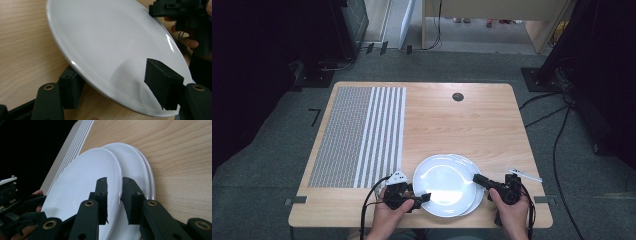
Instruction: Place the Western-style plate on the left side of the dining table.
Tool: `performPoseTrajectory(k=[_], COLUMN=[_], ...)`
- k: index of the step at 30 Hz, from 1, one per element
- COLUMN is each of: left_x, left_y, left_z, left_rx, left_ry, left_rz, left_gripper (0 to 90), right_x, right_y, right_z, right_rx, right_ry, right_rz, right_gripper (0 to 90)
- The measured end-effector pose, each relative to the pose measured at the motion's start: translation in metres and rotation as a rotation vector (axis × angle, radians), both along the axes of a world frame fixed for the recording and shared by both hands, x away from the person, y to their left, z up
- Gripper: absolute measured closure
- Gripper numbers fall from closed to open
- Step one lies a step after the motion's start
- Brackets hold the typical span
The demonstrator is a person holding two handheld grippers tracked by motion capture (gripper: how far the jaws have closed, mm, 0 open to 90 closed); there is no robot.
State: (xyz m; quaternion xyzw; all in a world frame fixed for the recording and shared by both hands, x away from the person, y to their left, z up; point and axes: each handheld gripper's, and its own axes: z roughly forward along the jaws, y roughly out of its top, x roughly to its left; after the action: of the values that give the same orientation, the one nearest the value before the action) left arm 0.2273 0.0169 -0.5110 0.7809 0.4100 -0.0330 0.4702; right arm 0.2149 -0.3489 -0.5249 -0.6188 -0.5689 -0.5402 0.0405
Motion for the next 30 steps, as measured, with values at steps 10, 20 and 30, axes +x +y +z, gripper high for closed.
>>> performPoseTrajectory(k=[10, 20, 30], left_x=[0.006, 0.006, 0.005], left_y=[0.03, 0.028, 0.03], left_z=[0.008, 0.006, 0.01], left_rx=[-0.061, -0.065, -0.058], left_ry=[0.043, 0.07, 0.045], left_rz=[0.064, 0.036, 0.043], left_gripper=[59.8, 65.8, 72.1], right_x=[0.002, 0.003, 0.003], right_y=[0.007, 0.006, 0.001], right_z=[-0.006, -0.009, -0.01], right_rx=[-0.028, 0.017, 0.047], right_ry=[0.018, 0.033, 0.063], right_rz=[0.009, -0.004, -0.018], right_gripper=[76.4, 78.8, 85.1])
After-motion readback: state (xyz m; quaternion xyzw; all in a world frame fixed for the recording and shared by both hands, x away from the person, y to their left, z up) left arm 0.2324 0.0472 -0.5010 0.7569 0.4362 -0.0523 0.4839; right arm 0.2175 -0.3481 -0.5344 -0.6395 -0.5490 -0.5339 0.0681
